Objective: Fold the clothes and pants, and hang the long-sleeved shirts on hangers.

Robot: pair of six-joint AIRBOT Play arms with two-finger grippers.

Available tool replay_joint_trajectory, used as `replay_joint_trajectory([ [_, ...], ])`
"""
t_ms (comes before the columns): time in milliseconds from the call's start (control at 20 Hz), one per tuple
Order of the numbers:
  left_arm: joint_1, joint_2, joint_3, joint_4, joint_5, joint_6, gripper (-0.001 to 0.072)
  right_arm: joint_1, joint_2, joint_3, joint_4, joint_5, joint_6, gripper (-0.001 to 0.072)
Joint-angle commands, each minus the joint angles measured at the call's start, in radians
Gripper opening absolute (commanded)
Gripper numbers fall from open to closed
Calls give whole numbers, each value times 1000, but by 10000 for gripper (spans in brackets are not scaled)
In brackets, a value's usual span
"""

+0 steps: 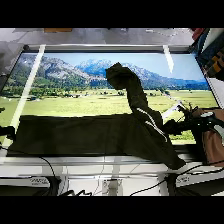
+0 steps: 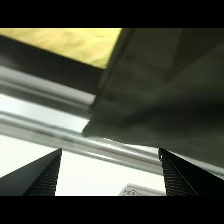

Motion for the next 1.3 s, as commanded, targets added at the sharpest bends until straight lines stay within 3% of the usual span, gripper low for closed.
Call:
replay_joint_trajectory([
  [0,-80,1,2,0,8,0,699,5,-12,5,248,32,-118,418],
  [50,-119,1,2,3,10,1,699,6,-12,5,270,36,-136,412],
  [200,-246,1,5,2,27,0,699,5,-11,5,319,84,-216,95],
  [250,-289,1,10,2,36,0,699,4,-10,5,340,95,-240,42],
  [300,-337,1,16,2,51,-2,696,4,-3,5,355,110,-267,41],
  [400,-428,1,34,2,106,-77,631,4,26,5,354,132,-314,40],
  [500,-529,1,70,-7,180,-147,623,4,72,5,324,106,-328,40],
  [650,-660,-3,126,-207,307,-273,623,4,134,5,261,62,-328,41],
  [950,-870,-134,208,-914,557,-272,652,4,156,5,203,104,-319,40],
  [1100,-953,-262,307,-1077,592,-245,652,4,161,5,108,93,-265,39],
  [1250,-1040,-391,453,-1089,609,-246,652,4,193,4,27,80,-219,39],
])
